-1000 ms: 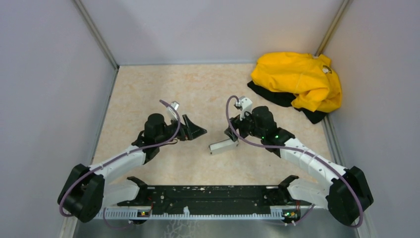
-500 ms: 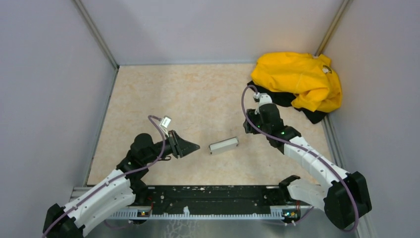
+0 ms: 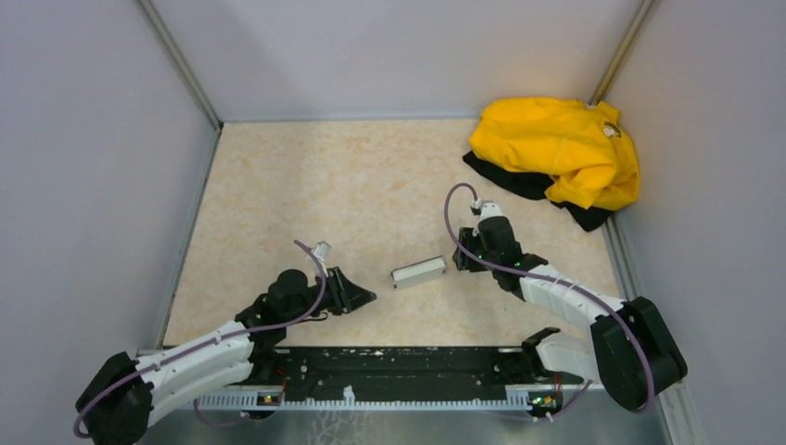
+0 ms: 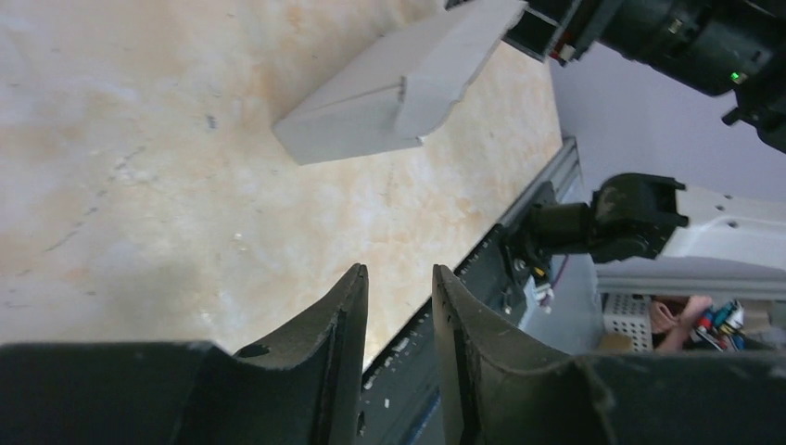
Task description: Fold the paper box
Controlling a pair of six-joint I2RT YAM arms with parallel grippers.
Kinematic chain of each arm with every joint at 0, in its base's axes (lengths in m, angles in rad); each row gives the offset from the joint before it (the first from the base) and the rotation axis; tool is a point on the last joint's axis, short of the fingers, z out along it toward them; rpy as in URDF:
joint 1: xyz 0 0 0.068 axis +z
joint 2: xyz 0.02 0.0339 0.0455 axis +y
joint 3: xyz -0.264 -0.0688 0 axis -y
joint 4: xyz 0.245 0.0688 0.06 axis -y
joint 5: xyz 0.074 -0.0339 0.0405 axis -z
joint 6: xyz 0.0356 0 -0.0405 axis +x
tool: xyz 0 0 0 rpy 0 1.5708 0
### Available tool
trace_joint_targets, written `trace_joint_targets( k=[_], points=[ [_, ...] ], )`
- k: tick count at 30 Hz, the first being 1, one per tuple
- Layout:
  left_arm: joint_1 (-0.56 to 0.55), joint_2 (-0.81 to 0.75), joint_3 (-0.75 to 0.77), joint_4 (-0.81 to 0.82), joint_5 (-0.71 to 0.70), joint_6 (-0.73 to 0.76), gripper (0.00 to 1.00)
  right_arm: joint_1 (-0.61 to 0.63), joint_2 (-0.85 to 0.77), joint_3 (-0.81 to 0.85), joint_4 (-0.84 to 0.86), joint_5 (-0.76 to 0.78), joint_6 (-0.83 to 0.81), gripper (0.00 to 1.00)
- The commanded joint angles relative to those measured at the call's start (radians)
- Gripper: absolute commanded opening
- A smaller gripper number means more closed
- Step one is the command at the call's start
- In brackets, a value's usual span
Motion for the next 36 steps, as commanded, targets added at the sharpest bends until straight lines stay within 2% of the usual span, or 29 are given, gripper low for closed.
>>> trace_joint_targets(
  k=[1, 6, 12, 17, 22, 36],
  points=[
    [-0.007, 0.018, -0.050, 0.104, -0.158, 0.003, 0.39, -0.005, 0.013, -0.032, 0.189, -0.082, 0.003, 0.42],
    [-0.005, 0.129, -0.067, 0.217, -0.244, 0.005, 0.41, -0.005, 0.000, -0.065, 0.232, -0.105, -0.003, 0.42],
    [-0.002, 0.444, 0.002, 0.403, -0.204, 0.009, 0.39, -0.004, -0.047, -0.083, 0.231, -0.127, -0.006, 0.42],
    [0.005, 0.622, 0.057, 0.529, -0.153, -0.001, 0.37, -0.001, -0.084, -0.095, 0.219, -0.140, -0.010, 0.42],
    [0.010, 0.698, 0.114, 0.552, -0.123, 0.000, 0.36, 0.011, -0.105, -0.095, 0.197, -0.148, -0.009, 0.42],
    [0.081, 0.772, 0.155, 0.581, -0.073, 0.012, 0.36, 0.126, -0.185, -0.088, 0.072, -0.097, 0.055, 0.42]
  ],
)
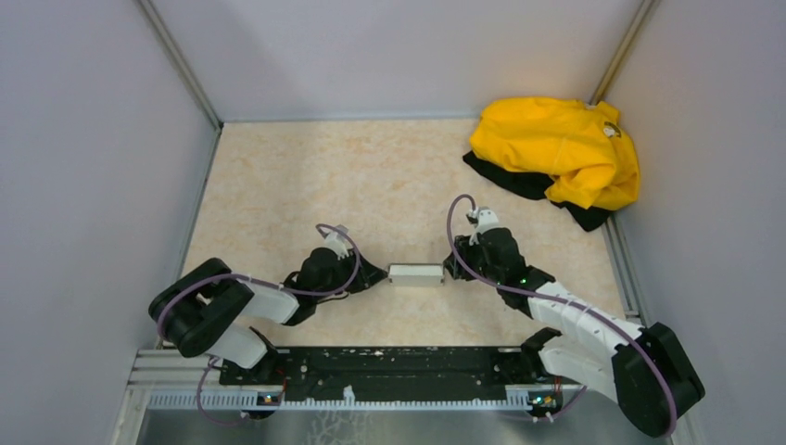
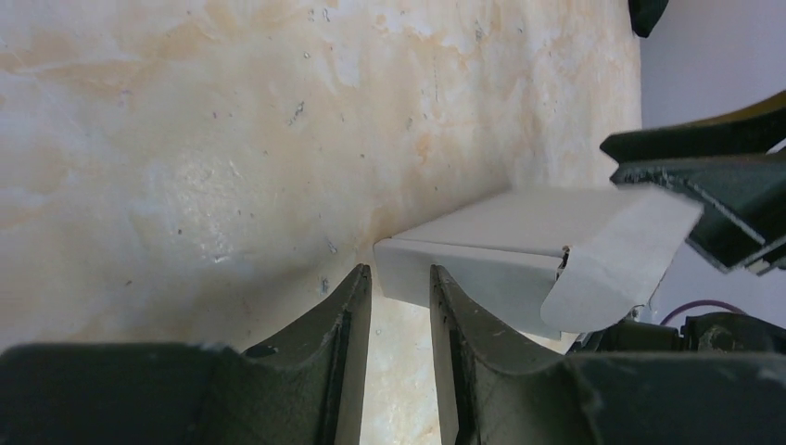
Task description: Fold the paper box
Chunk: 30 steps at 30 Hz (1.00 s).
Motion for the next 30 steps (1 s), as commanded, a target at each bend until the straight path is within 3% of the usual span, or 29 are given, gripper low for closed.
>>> trace_joint_targets(
  k=[1, 9, 15, 20, 25, 30],
  points=[
    [0.028, 0.025, 0.039, 0.070, 0.047, 0.015, 0.35, 0.054, -0.044, 0.006, -0.037, -0.011, 0.044, 0.42],
    [0.110, 0.045, 0.052, 0.068, 0.117, 0.042, 0.35, 0.087, -0.101, 0.008, -0.162, 0.029, 0.071, 0.41],
    [0.155, 0.053, 0.078, 0.039, 0.169, 0.072, 0.36, 0.087, -0.109, 0.067, -0.297, 0.196, 0.056, 0.44],
    [0.213, 0.021, 0.076, 0.000, 0.203, 0.095, 0.39, 0.087, -0.204, 0.175, -0.392, 0.304, 0.016, 0.49],
    [0.283, -0.077, 0.092, -0.126, 0.227, 0.151, 0.51, 0.088, -0.309, 0.279, -0.438, 0.129, -0.116, 0.54],
    [0.346, -0.152, 0.130, -0.241, 0.274, 0.199, 0.65, 0.095, -0.204, 0.377, -0.530, -0.087, -0.203, 0.57]
  ],
)
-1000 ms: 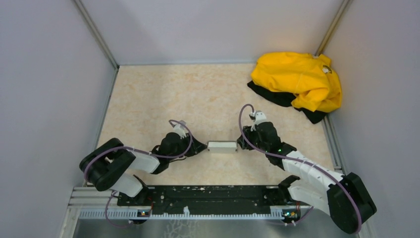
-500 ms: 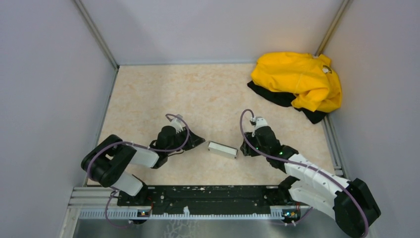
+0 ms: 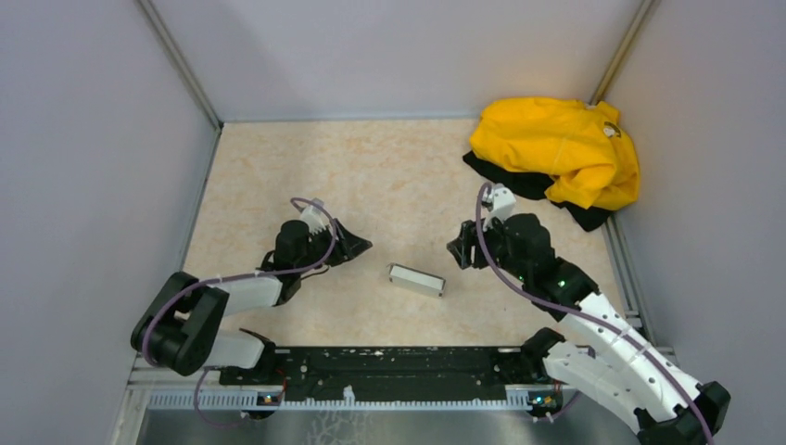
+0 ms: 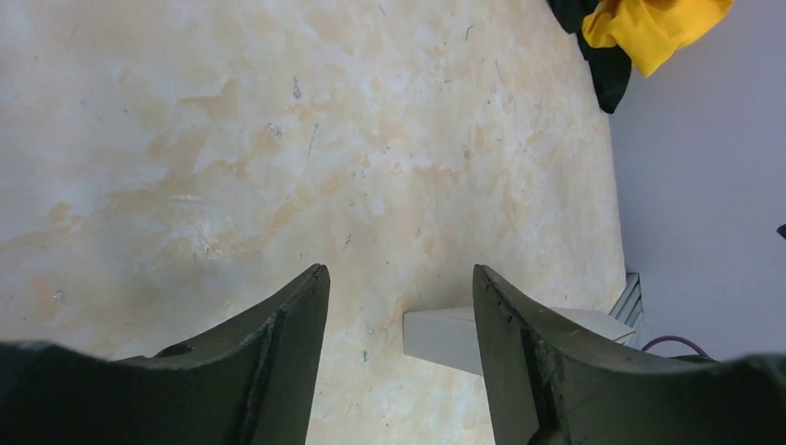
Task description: Fold the paper box
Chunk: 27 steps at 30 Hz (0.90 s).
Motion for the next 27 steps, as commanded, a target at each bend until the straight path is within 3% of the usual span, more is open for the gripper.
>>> trace_joint_targets(
  k=[1, 7, 12, 22, 27],
  points=[
    [0.047, -0.059, 0.047, -0.107, 0.075, 0.069, 0.67, 0.028, 0.113, 0.097, -0.109, -0.198, -0.137, 0.57],
    [0.115, -0.067, 0.077, -0.177, 0.174, 0.101, 0.76, 0.153, 0.235, 0.128, -0.118, -0.223, -0.254, 0.59],
    [0.153, -0.073, 0.089, -0.207, 0.228, 0.115, 0.80, 0.298, 0.331, 0.143, -0.101, -0.124, -0.326, 0.61],
    [0.180, -0.083, 0.076, -0.209, 0.259, 0.125, 0.82, 0.327, 0.448, 0.159, -0.068, 0.017, -0.368, 0.63],
    [0.184, -0.075, 0.076, -0.199, 0.273, 0.125, 0.81, 0.329, 0.415, 0.160, -0.046, 0.062, -0.381, 0.62]
  ],
)
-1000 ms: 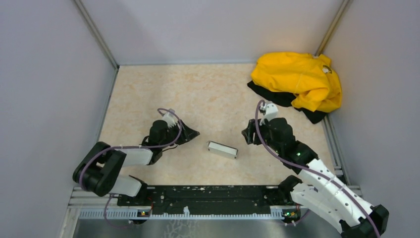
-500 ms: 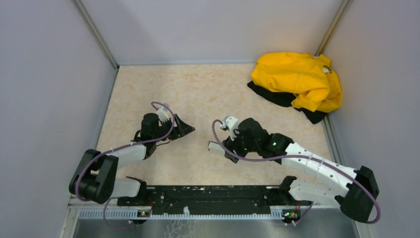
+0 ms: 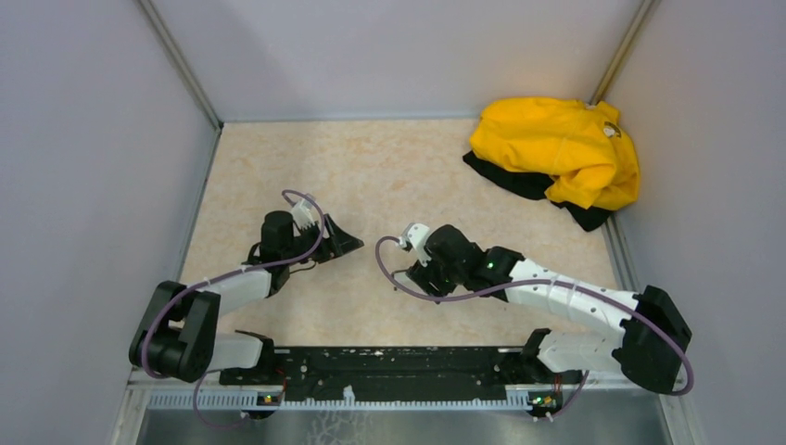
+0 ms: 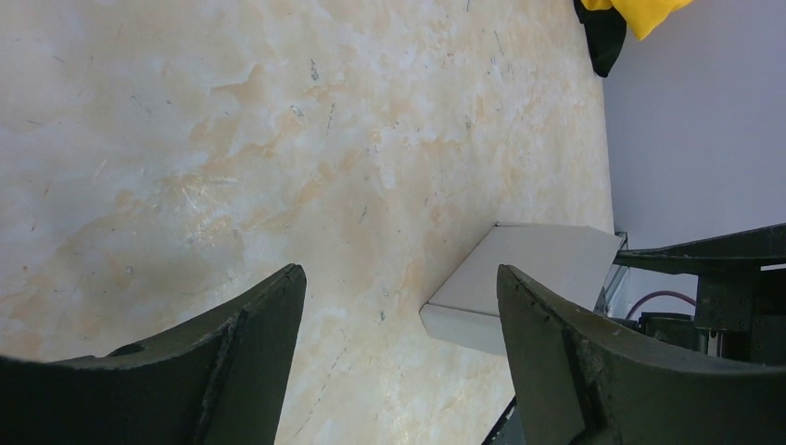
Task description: Fold the paper box
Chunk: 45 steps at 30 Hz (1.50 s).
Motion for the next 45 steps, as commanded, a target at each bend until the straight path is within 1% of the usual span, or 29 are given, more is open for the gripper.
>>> trace_joint_targets(
  k=[1, 6, 11, 13, 15, 18, 23, 29, 38, 42, 45],
  points=[
    [0.013, -0.006, 0.013, 0.011, 0.038, 0.021, 0.81, 0.011, -0.053, 0.058, 0.067, 0.044, -0.025, 0.62],
    [0.014, 0.012, 0.010, 0.033, 0.047, 0.013, 0.81, 0.014, -0.100, 0.076, 0.067, -0.014, -0.024, 0.61],
    [0.014, 0.030, 0.010, 0.050, 0.058, 0.010, 0.80, 0.016, -0.135, 0.088, 0.091, -0.014, -0.040, 0.61],
    [0.015, 0.035, 0.012, 0.054, 0.059, 0.011, 0.80, 0.016, -0.116, 0.089, 0.095, -0.032, -0.060, 0.65],
    [0.015, 0.041, 0.013, 0.057, 0.061, 0.011, 0.80, 0.016, -0.070, 0.099, 0.077, -0.090, -0.093, 0.67],
    [0.015, 0.047, 0.015, 0.062, 0.067, 0.010, 0.80, 0.016, 0.006, 0.128, 0.051, -0.137, -0.143, 0.67],
    [0.017, 0.053, 0.018, 0.067, 0.072, 0.014, 0.80, 0.016, 0.066, 0.152, 0.038, -0.173, -0.186, 0.67],
    [0.024, 0.062, 0.018, 0.077, 0.084, 0.015, 0.80, 0.016, 0.098, 0.162, 0.007, -0.157, -0.201, 0.67],
    [0.027, 0.078, 0.010, 0.102, 0.096, 0.006, 0.80, 0.014, 0.144, 0.152, -0.005, -0.062, -0.202, 0.67],
    [0.027, 0.074, 0.010, 0.101, 0.096, 0.006, 0.80, 0.005, 0.157, 0.148, -0.008, -0.010, -0.202, 0.66],
    [0.027, 0.072, 0.010, 0.101, 0.095, 0.005, 0.80, -0.008, 0.148, 0.143, -0.007, 0.010, -0.198, 0.63]
  ],
)
